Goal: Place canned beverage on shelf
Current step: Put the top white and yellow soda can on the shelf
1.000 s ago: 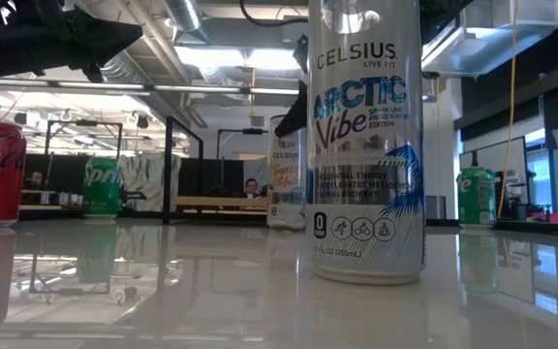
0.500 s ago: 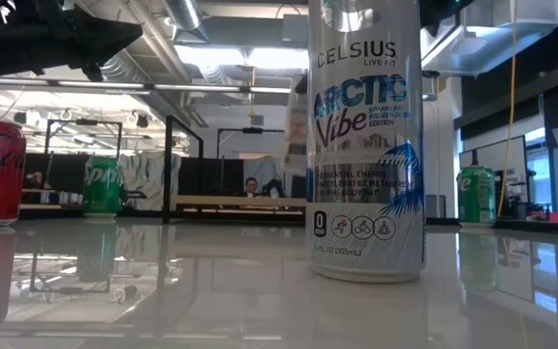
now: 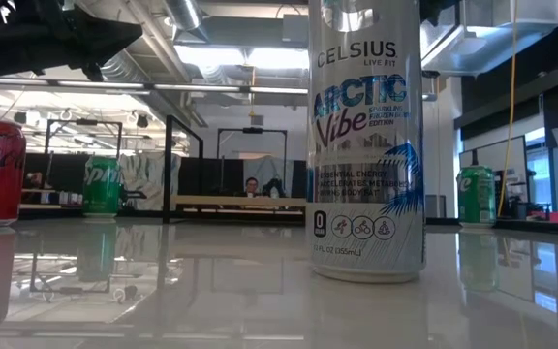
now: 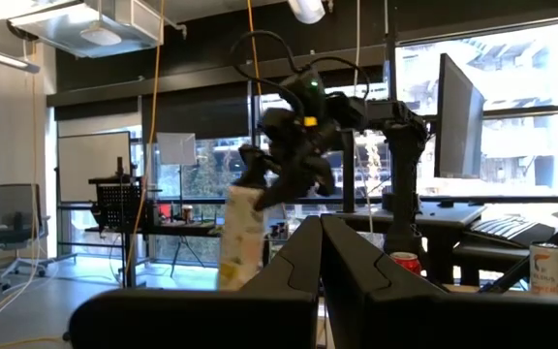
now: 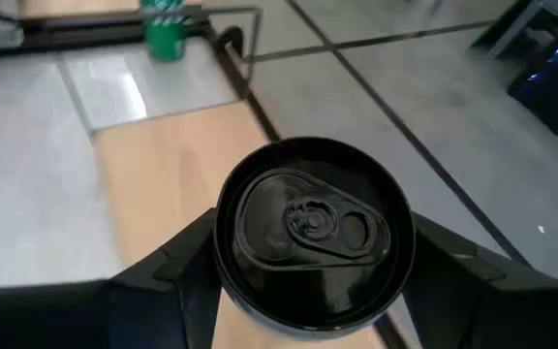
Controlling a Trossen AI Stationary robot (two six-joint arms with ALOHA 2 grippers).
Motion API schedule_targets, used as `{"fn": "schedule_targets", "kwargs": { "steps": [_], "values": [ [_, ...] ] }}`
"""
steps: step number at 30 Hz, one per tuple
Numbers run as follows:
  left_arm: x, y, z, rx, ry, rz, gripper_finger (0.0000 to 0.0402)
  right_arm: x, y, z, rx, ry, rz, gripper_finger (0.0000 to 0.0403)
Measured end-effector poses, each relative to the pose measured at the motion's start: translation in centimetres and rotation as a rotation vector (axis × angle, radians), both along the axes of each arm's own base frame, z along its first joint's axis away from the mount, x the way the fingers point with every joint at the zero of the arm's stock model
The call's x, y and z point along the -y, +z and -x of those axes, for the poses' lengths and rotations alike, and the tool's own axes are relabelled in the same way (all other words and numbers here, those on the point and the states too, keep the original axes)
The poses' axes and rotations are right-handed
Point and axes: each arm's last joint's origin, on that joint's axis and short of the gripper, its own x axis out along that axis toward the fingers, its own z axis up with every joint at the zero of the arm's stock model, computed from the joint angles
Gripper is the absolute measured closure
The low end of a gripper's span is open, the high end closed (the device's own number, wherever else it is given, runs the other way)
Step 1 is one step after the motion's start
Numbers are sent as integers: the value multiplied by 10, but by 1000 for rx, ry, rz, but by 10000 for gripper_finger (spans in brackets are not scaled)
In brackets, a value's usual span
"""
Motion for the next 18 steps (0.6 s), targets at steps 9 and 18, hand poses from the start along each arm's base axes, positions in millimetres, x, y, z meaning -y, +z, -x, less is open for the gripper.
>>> {"fn": "schedule_targets", "kwargs": {
  "steps": [9,18],
  "values": [
    [0,0,0,-3,1,-3,401,39,4,26,25,-60,-43,164],
    [0,0,0,-4,2,-3,401,55,-7,38,23,-99,-59,164]
  ]
}}
